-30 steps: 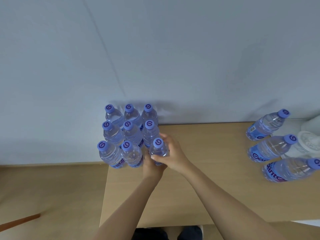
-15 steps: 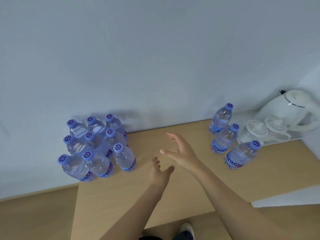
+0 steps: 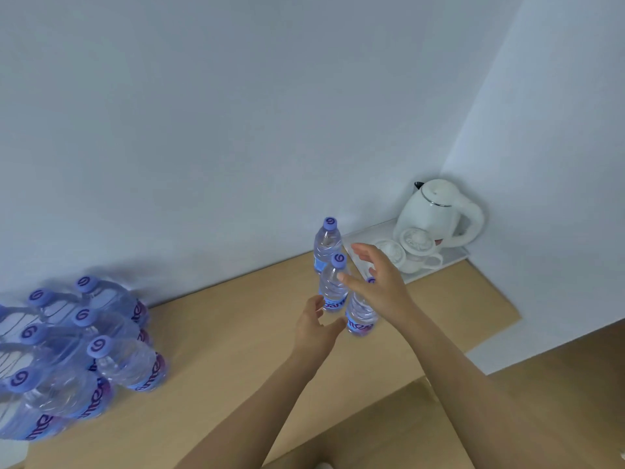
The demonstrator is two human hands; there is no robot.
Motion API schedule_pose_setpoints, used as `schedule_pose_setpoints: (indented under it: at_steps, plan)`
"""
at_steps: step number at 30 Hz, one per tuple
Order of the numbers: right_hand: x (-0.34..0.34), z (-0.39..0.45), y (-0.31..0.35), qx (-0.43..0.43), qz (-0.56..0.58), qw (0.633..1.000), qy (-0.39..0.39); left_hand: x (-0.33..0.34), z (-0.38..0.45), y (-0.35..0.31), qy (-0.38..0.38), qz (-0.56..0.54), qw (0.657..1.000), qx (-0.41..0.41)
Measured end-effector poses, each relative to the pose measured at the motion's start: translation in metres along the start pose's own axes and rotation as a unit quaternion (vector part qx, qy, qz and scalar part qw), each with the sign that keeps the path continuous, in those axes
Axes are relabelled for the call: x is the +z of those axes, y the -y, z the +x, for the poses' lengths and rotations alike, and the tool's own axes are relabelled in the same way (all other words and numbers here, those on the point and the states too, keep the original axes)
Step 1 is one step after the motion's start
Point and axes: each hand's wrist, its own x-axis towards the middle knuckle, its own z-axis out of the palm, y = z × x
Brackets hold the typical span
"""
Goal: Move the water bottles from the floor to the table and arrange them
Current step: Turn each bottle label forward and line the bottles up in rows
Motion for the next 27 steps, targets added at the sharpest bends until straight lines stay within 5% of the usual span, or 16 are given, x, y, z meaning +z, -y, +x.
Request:
schedule_pose_setpoints:
  at_steps: [12, 27]
  plan:
    - [-0.010, -0.003, -0.079, 0.114, 0.003, 0.993, 0.038, 0.030, 0.000, 0.010, 0.001, 0.026, 0.999, -0.045]
    - [0.002, -0.013, -0.067, 0.154, 0.074, 0.985, 0.013, 0.005, -0.005, 0.035, 0.037, 0.059, 0.994, -0.079]
